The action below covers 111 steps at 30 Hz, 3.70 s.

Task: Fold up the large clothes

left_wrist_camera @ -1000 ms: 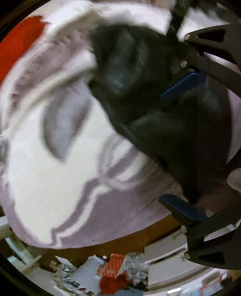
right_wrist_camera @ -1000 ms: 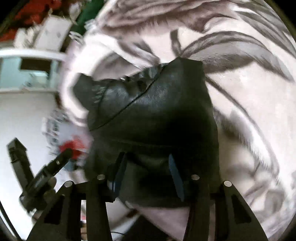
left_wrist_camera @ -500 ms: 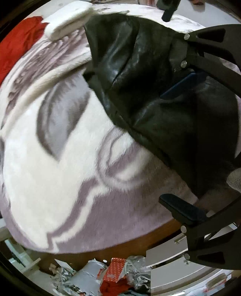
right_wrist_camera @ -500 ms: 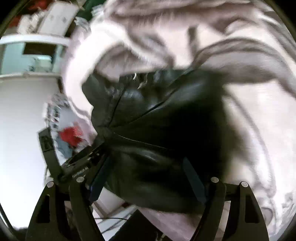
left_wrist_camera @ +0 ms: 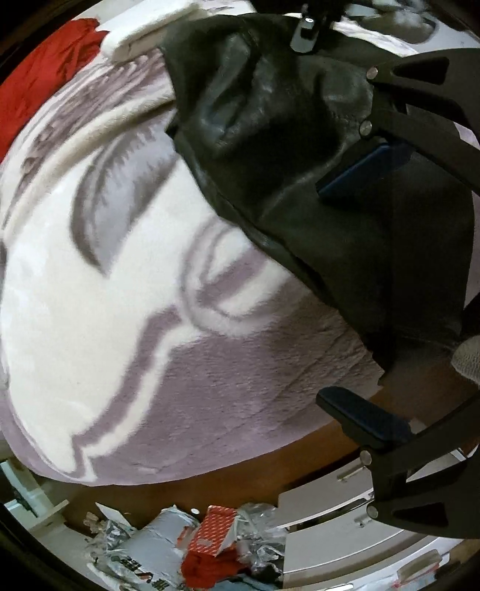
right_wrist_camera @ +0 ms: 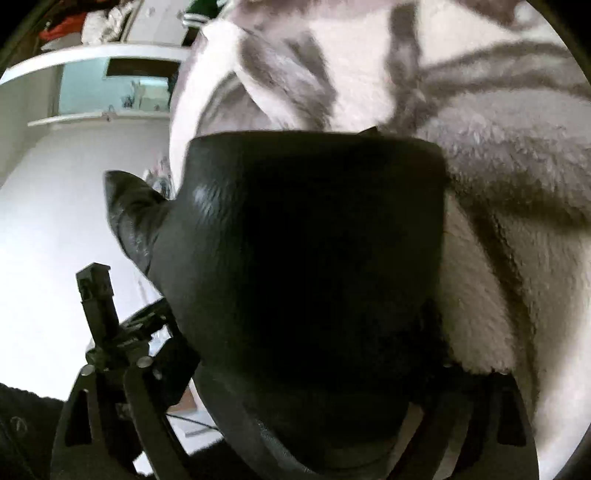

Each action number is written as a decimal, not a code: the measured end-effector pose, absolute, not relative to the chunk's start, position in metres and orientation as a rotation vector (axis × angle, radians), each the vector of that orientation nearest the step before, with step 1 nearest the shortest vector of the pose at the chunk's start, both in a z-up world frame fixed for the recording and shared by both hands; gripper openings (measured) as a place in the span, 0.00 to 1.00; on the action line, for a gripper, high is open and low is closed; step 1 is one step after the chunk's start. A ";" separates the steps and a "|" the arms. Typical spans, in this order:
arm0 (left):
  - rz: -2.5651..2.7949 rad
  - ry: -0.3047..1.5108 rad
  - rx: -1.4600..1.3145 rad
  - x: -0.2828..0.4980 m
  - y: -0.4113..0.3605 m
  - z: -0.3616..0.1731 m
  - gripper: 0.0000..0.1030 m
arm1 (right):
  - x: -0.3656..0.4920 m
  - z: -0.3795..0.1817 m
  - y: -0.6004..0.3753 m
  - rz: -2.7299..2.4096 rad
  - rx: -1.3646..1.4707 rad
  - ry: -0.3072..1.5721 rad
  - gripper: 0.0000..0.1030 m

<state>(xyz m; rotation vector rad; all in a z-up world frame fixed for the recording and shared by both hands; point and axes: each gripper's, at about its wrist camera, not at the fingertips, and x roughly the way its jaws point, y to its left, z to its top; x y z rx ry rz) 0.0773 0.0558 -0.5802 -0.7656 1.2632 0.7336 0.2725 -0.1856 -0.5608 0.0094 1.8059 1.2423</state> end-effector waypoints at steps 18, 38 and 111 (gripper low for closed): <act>0.626 1.194 -0.674 0.145 0.002 -0.541 1.00 | 0.296 -0.526 -0.376 0.588 0.593 1.724 0.74; 0.617 1.230 -0.732 0.162 0.008 -0.584 1.00 | 0.384 -0.496 -0.204 0.737 0.149 1.681 0.73; 0.409 0.648 -1.274 0.163 0.013 -0.543 0.31 | 0.331 -0.553 -0.281 0.890 0.854 1.832 0.50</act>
